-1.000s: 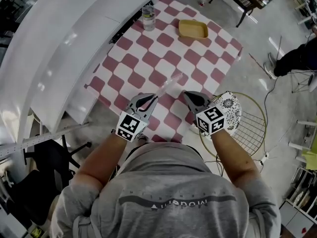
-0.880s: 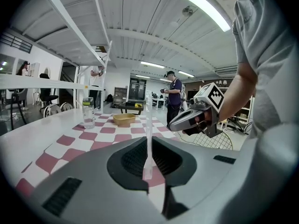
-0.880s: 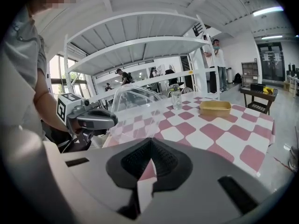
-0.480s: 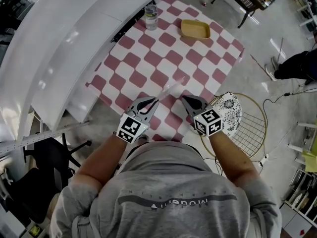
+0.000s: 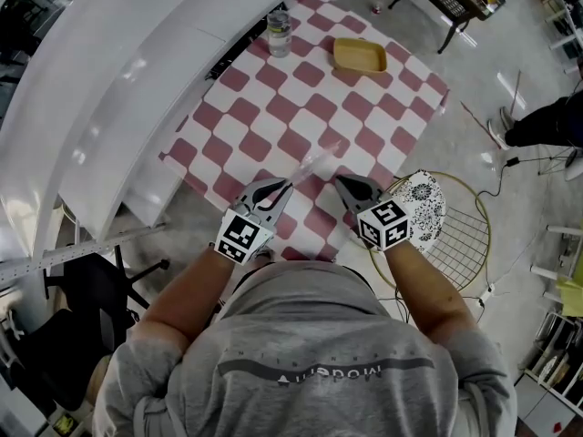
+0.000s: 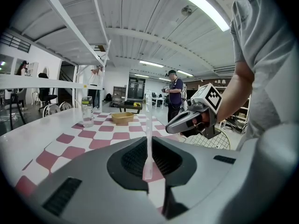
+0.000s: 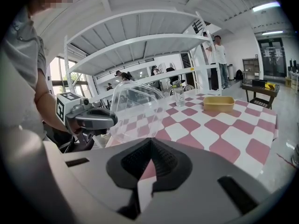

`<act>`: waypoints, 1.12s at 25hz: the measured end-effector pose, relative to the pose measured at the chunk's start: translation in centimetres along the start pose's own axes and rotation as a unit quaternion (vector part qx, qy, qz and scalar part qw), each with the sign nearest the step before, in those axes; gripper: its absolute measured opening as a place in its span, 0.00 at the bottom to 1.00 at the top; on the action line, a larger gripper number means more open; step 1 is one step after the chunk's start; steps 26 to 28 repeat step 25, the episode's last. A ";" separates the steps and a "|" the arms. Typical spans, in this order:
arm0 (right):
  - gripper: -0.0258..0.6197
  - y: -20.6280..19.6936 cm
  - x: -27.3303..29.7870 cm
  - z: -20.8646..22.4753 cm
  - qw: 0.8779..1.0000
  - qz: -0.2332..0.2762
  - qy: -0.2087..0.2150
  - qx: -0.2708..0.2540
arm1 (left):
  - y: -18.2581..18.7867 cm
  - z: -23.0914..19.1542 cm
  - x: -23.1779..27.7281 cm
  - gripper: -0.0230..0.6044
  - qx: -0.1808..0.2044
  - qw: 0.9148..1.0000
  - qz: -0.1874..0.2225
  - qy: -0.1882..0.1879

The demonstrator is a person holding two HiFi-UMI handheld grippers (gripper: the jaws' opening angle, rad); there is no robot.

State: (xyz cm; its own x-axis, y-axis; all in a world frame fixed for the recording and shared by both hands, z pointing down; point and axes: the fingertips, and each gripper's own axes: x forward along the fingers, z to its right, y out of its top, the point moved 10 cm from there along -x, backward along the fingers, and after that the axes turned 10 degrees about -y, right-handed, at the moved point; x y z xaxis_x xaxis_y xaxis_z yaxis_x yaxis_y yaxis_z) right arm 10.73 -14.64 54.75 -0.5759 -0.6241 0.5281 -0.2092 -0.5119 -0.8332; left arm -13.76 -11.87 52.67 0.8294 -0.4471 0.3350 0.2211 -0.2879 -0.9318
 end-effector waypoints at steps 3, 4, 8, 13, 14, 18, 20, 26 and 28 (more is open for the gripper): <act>0.08 0.1 0.0 0.0 1.000 0.001 0.000 -0.001 | -0.1 0.0 0.0 0.10 0.000 1.000 0.000 0.000; 0.08 0.1 0.0 0.0 1.000 0.001 0.000 -0.001 | -0.1 0.0 0.0 0.10 0.001 1.000 0.000 0.000; 0.08 0.1 -0.1 -0.1 1.000 0.001 0.000 -0.001 | 0.2 0.2 -0.1 0.10 0.001 1.000 0.002 -0.002; 0.08 0.2 -0.1 -0.1 1.000 0.002 0.002 -0.002 | 0.3 0.2 -0.1 0.10 0.004 1.000 0.001 -0.002; 0.08 0.2 -0.1 -0.1 1.000 0.001 0.001 -0.002 | 0.2 0.1 -0.1 0.10 0.004 1.000 0.001 -0.002; 0.08 0.3 0.0 -0.1 1.000 0.000 0.002 -0.007 | 0.2 0.1 0.0 0.10 0.002 1.000 0.001 -0.002; 0.08 0.3 0.0 0.0 1.000 0.000 0.002 -0.007 | 0.3 0.1 0.1 0.10 0.003 1.000 0.001 -0.003; 0.08 0.3 0.0 0.0 1.000 0.000 0.004 -0.005 | 0.4 0.2 0.2 0.10 0.005 1.000 0.001 -0.003; 0.08 0.3 0.0 0.0 1.000 0.000 0.004 -0.005 | 0.4 0.2 0.2 0.10 0.005 1.000 0.001 -0.003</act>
